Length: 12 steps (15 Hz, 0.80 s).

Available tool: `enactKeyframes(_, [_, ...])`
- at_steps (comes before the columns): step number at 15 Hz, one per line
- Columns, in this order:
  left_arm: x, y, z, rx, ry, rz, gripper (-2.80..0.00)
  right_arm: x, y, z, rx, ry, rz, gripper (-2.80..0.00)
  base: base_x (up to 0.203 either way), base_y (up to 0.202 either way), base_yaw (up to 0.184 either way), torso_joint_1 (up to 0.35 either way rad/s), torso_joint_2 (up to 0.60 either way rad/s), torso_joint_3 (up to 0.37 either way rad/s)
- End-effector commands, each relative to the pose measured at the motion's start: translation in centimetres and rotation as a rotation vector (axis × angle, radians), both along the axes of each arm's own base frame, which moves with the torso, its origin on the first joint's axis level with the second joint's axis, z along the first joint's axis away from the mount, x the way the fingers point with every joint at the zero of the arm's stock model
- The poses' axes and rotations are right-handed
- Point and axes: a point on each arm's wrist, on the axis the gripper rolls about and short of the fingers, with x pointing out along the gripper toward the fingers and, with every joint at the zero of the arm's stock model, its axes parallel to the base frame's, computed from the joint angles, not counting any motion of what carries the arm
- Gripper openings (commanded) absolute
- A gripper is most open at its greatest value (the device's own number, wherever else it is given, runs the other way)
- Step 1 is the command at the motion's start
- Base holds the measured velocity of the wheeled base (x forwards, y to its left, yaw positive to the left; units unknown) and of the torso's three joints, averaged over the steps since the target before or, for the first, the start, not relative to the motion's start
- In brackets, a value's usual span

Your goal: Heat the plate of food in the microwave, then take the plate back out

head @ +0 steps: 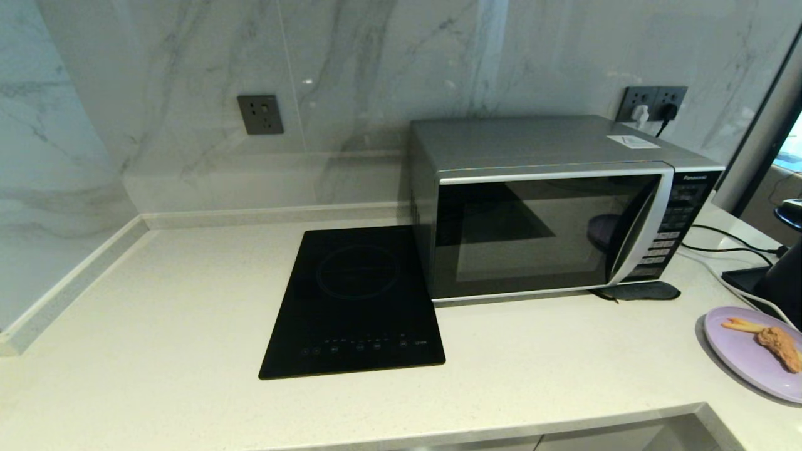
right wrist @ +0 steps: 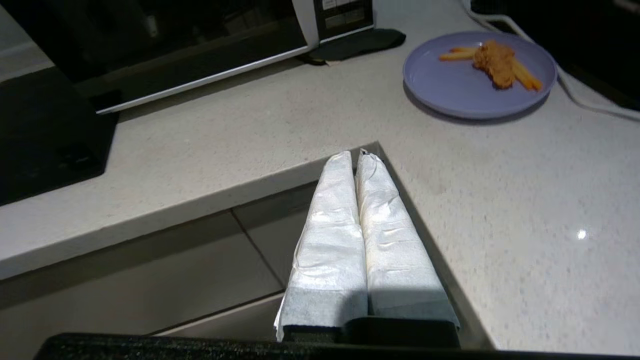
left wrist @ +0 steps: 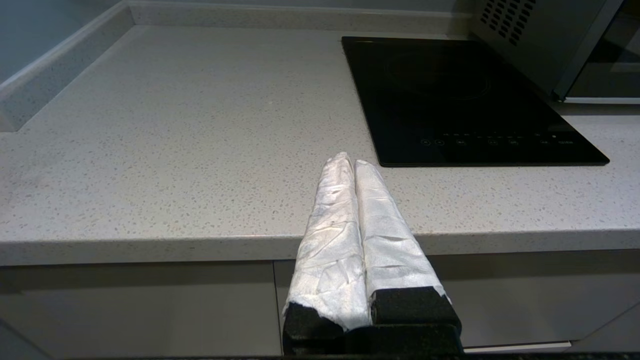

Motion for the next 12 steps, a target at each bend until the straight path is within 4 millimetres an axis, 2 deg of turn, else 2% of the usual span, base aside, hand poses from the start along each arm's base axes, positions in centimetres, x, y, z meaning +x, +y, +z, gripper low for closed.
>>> enactKeyframes(1, [0.0,0.0,0.0,-0.001,0.001,0.001,-2.80,2.5,0.0,-1.7,-0.075,-0.045,-0.006,-2.80,0.000,0.000,0.000,0.000,0.00,0.000])
enactKeyframes(5, [0.0,0.0,0.0,-0.001,0.001,0.001,-2.80,5.0,-0.1,-5.0,-0.176,-0.071,-0.008,-2.80,0.000,0.000,0.000,0.000,0.00,0.000])
enactKeyframes(8, [0.0,0.0,0.0,-0.001,0.001,0.001,-2.80,5.3,0.0,-5.1,-0.169,-0.112,0.007,-2.80,0.000,0.000,0.000,0.000,0.00,0.000])
enactKeyframes(12, [0.0,0.0,0.0,-0.001,0.001,0.001,-2.80,5.6,0.3,-6.0,-0.160,-0.095,0.138,-2.80,0.000,0.000,0.000,0.000,0.00,0.000])
